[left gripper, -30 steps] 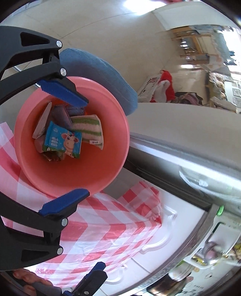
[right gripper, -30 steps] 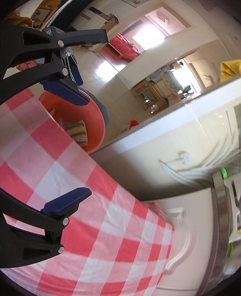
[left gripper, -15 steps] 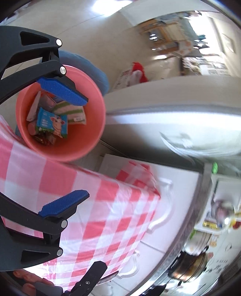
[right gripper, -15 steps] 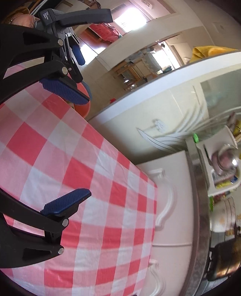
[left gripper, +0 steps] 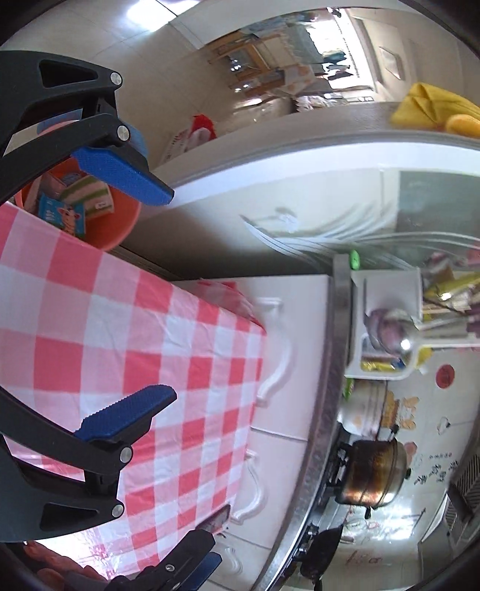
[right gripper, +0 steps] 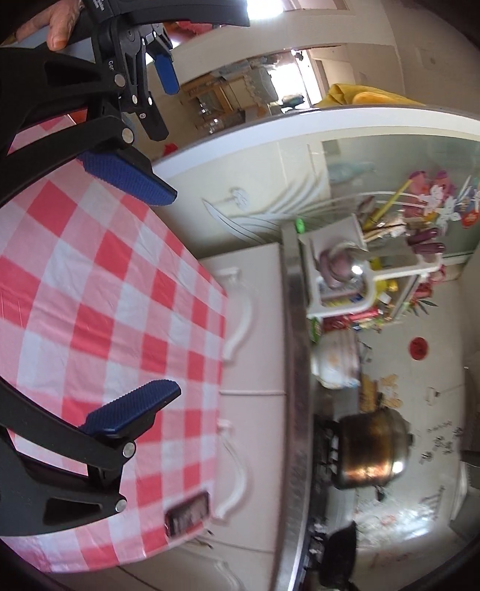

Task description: Collect trash

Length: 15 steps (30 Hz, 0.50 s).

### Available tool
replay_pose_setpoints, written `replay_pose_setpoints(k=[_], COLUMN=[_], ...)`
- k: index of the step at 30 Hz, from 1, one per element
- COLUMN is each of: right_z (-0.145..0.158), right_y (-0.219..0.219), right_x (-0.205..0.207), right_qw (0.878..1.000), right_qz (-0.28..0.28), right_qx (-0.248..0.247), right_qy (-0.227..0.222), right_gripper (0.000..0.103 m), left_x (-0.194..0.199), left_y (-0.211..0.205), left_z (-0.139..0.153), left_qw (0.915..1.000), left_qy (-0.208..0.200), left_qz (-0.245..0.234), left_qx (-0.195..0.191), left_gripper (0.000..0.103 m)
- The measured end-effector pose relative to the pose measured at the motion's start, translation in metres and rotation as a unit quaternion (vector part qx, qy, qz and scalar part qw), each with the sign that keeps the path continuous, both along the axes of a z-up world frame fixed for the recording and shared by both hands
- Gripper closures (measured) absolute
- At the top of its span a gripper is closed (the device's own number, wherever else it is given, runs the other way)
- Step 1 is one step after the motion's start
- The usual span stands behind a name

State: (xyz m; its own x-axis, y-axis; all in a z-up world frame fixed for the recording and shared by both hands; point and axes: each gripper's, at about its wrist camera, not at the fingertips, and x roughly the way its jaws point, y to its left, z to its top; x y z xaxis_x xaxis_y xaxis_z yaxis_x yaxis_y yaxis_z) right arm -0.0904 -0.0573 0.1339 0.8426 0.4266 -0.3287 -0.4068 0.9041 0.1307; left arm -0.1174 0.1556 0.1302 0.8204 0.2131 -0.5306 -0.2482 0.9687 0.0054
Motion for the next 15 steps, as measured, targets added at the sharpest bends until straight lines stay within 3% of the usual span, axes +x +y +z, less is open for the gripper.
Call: replay_pose_setpoints(k=[9, 15], right_z=[0.03, 0.041], right_y=[-0.046, -0.066], right_x=[-0.033, -0.049], right_qw=[0.996, 0.993], right_qz=[-0.05, -0.073], right_qx=[0.013, 0.015], right_qy=[-0.071, -0.095], right_gripper=[0.005, 0.004], left_x=[-0.004, -0.011], left_y=[-0.047, -0.068], left_z=[0.038, 0.055], left_qw=[0.9978, 0.9961], left_qy=[-0.047, -0.067], left_qz=[-0.009, -0.024], left_qx=[0.046, 0.052], left_gripper=[0.006, 0.005])
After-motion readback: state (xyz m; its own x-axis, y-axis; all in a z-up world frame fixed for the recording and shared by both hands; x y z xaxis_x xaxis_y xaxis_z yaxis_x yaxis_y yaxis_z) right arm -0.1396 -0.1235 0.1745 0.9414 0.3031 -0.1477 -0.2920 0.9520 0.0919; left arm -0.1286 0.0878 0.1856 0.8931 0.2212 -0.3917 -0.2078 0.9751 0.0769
